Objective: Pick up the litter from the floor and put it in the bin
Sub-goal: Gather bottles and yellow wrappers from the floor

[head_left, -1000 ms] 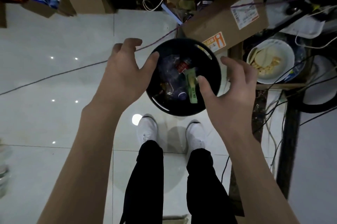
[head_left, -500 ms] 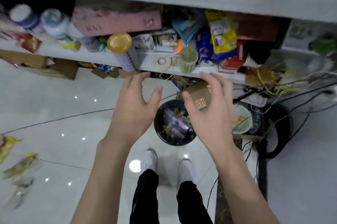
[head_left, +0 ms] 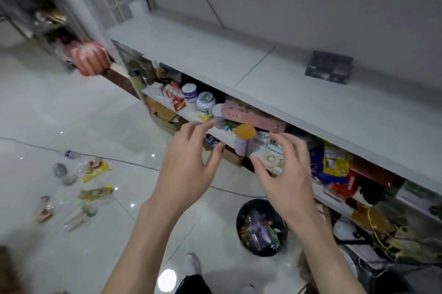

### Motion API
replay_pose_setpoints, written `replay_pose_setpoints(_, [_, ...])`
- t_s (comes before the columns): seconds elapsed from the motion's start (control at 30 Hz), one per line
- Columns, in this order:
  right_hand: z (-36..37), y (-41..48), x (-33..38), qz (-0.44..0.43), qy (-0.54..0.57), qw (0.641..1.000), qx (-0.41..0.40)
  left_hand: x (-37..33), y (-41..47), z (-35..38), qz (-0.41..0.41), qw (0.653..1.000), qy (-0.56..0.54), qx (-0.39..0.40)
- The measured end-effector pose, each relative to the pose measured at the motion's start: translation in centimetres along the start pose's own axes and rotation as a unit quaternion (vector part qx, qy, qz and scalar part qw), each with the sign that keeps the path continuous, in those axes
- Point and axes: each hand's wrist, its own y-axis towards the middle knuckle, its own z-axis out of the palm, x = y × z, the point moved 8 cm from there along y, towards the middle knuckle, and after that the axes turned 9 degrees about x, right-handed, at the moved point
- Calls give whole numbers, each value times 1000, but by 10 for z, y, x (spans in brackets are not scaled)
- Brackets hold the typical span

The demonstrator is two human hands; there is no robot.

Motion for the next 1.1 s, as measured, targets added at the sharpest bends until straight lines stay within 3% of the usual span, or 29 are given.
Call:
replay_pose_setpoints(0.3, [113,-3,88,-64,52,988,130,122,-97,-71,-156,982,-48,-100])
replay_pose_setpoints(0.57, [254,-15,184,-90,55,964,246,259,-201,-126,-296,930,-119,-181])
replay_pose_setpoints(1.1, [495,-26,313,-118,10,916,384,477,-362,-195,-504,825,-156,-200])
